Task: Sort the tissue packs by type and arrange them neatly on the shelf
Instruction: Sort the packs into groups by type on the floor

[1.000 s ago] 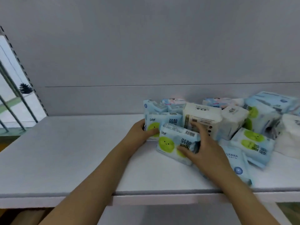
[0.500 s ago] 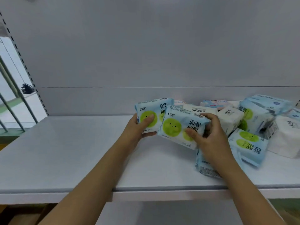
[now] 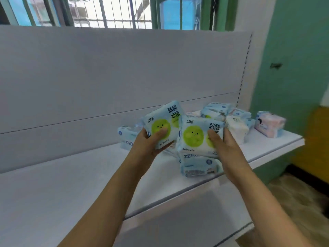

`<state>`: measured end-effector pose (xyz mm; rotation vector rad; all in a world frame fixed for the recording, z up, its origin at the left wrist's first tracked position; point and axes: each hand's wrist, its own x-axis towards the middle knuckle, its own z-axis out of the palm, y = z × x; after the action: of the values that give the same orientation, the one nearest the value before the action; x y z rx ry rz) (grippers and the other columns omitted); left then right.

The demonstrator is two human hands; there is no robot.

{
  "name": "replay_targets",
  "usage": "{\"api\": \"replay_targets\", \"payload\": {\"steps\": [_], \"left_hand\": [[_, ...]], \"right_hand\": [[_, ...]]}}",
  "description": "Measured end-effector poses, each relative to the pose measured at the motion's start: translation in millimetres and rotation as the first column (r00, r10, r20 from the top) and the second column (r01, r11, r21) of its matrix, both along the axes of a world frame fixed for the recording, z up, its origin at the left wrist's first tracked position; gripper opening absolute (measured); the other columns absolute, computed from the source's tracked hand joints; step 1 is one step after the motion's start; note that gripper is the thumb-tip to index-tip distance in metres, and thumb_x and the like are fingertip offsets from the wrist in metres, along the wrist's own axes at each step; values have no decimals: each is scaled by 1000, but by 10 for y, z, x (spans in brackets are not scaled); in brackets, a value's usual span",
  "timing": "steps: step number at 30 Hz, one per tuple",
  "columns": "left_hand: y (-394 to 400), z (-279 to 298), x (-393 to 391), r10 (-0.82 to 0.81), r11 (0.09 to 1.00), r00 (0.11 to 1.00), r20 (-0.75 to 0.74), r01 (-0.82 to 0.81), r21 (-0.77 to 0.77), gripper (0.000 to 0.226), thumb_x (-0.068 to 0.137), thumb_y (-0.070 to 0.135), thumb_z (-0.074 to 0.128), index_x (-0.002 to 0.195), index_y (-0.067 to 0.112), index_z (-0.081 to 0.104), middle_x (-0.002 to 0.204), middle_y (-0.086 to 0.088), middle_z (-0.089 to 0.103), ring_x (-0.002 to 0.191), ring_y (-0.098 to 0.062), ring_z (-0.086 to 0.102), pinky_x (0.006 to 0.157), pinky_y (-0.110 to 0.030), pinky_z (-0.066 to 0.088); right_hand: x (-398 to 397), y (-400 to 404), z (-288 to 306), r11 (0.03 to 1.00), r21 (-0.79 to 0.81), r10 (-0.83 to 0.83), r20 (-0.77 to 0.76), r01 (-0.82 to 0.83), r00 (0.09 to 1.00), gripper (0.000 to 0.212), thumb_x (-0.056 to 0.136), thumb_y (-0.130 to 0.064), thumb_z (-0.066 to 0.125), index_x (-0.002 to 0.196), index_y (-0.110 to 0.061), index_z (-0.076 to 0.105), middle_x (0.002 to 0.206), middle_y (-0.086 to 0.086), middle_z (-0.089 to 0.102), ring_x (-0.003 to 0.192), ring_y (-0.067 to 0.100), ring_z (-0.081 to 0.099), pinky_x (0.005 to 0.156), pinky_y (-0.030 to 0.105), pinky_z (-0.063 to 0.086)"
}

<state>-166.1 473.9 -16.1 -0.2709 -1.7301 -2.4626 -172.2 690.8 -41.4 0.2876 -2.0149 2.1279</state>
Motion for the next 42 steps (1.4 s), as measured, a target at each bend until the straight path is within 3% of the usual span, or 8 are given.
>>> {"api": "replay_targets", "payload": {"steps": [7, 10, 13, 15, 21, 28, 35, 42], "left_hand": [[911, -255, 560, -313, 947, 941, 128, 299, 116, 44, 87, 13, 66, 130, 8, 56, 123, -11, 69, 112, -27, 68, 93, -44, 56], [1396, -512, 932, -462, 886, 869, 178, 442, 142, 47, 84, 13, 65, 130, 9, 56, 122, -11, 70, 106, -25, 70, 86, -39, 60], [1871, -812, 1343, -580, 813, 780, 235, 574, 100, 32, 89, 9, 64, 121, 12, 60, 114, -7, 73, 97, -20, 73, 76, -34, 62], [2221, -1066, 1729, -647, 747, 700, 303, 661, 67, 24, 92, 7, 62, 115, 12, 63, 109, -7, 75, 91, -18, 74, 71, -32, 62], [3123, -1676, 2650, -751, 494, 461, 473, 867, -61, 36, 90, 15, 69, 125, 13, 59, 118, -8, 72, 106, -23, 70, 87, -40, 58], [4148, -2171, 3275, -730, 345, 310, 609, 936, -64, 39, 88, 20, 72, 125, 13, 59, 115, -9, 73, 101, -25, 72, 90, -41, 57], [5037, -2678, 3543, -656, 344, 296, 694, 936, -74, 39, 88, 25, 73, 124, 16, 60, 113, -6, 74, 102, -25, 71, 86, -34, 56], [5359, -3134, 3431, -511, 425, 341, 789, 898, -113, 40, 84, 26, 77, 120, 15, 61, 110, -7, 74, 94, -21, 72, 66, -23, 59]], "right_hand": [[1337, 843, -85, 918, 29, -398, 87, 397, 913, 24, 98, -31, 54, 119, -19, 55, 103, 1, 71, 66, -1, 68, 49, 12, 48], [2108, 1277, -293, 796, 55, -604, 123, 602, 787, 24, 97, -38, 55, 114, -22, 59, 104, -3, 71, 73, -5, 67, 57, 11, 50], [2862, 1613, -582, 687, 51, -718, 200, 725, 667, 29, 92, -50, 58, 113, -29, 62, 105, -7, 74, 95, 10, 70, 86, 32, 56], [3451, 1840, -783, 605, 39, -773, 266, 795, 575, 33, 90, -50, 62, 116, -30, 62, 105, -8, 74, 97, 14, 71, 90, 41, 56], [4803, 2344, -1351, 398, -66, -800, 462, 915, 382, 34, 93, -32, 64, 126, -22, 58, 111, 0, 73, 98, 19, 71, 78, 36, 58], [5635, 2960, -1918, 230, -168, -753, 594, 958, 285, 27, 94, -23, 63, 120, -21, 60, 110, 5, 73, 88, 19, 68, 62, 28, 53], [5976, 3856, -2423, 165, -200, -691, 676, 966, 258, 33, 89, -23, 70, 120, -14, 61, 112, 11, 72, 98, 27, 64, 90, 47, 50], [5660, 4379, -2827, 206, -237, -601, 735, 950, 314, 20, 93, -19, 64, 113, -16, 63, 99, 3, 73, 85, 17, 68, 68, 30, 53]]}}
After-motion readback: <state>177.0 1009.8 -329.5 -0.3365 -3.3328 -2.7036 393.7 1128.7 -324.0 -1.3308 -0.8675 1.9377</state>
